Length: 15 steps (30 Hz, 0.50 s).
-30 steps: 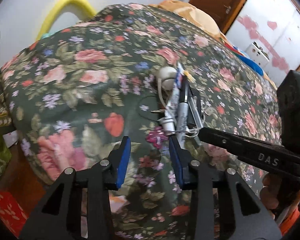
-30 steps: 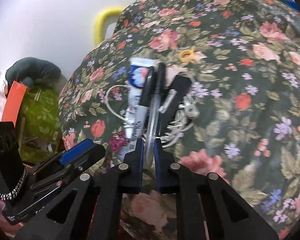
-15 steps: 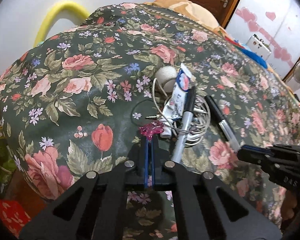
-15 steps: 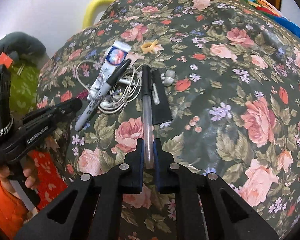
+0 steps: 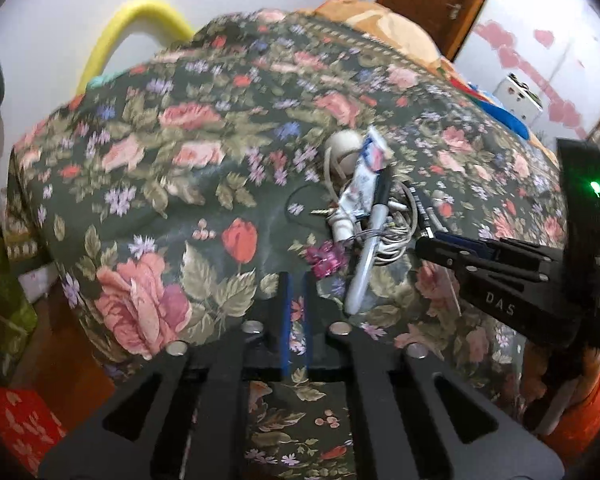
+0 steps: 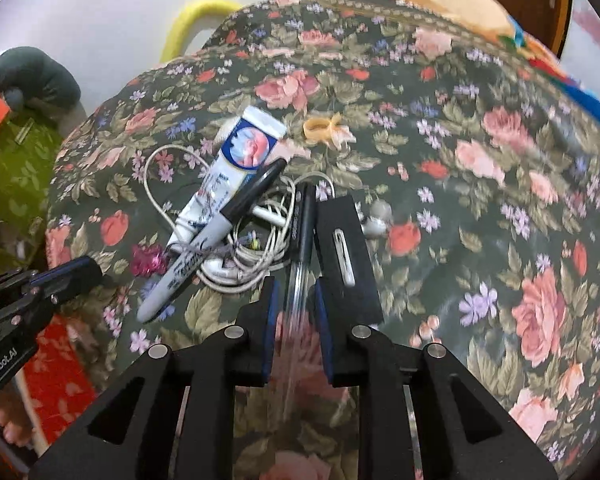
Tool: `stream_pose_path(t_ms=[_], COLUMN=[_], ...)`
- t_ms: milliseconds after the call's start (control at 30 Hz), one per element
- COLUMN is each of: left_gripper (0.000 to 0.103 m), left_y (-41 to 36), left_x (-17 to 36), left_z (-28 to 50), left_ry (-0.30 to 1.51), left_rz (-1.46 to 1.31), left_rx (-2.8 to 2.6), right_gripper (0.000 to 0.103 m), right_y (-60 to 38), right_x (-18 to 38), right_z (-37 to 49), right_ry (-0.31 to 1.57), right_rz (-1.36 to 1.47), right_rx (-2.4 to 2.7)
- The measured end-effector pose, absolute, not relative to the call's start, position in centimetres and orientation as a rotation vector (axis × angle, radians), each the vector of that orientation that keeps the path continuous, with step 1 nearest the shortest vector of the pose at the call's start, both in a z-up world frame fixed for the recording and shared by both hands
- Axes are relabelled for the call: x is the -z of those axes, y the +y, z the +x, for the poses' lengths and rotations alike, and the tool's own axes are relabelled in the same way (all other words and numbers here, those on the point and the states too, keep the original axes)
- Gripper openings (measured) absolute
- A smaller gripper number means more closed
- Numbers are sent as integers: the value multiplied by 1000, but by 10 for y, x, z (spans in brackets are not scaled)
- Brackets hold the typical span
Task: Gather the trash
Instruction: 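Grasp the clear pen with the right tool while the left tool grasps the pink hair clip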
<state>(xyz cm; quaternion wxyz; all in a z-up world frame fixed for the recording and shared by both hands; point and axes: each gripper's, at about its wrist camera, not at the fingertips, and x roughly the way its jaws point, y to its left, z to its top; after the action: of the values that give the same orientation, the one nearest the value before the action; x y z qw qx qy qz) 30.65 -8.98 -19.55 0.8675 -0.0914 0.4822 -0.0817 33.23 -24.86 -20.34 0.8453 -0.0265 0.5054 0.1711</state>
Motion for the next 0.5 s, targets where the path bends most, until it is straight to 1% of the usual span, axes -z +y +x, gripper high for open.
stream_pose_path(t_ms=[67,100,133,167,300,367,500], left_gripper=[10,17,20,24,24,29,30], left_y=[-89,-89,-91,-93,-108,-115,-124], left_x=[199,200,201,202,202,206,214], left_z=[312,316,320,321,328,332,336], left_ry=[1028,1036,1043,1043,1024,1028,1045], left_rz=[-233,-244,-254,-256,-228,-191,-135], left_rx=[196,204,206,204,205,195,115], right_gripper=[17,12,9,9,8,8,8], right_y=[-243,-241,-241,-242,-255,-262,-281], right_x=[205,205,206,206,199,196,187], right_z=[330,329,327,326,324,321,313], right_ry=[1037,1027,1021,1020,1020,1016,1005], right_rz=[-105,-126,-137,-130,-77,-52,-13], right_rx=[-353,-348,-345,-348,-348,-338,-307])
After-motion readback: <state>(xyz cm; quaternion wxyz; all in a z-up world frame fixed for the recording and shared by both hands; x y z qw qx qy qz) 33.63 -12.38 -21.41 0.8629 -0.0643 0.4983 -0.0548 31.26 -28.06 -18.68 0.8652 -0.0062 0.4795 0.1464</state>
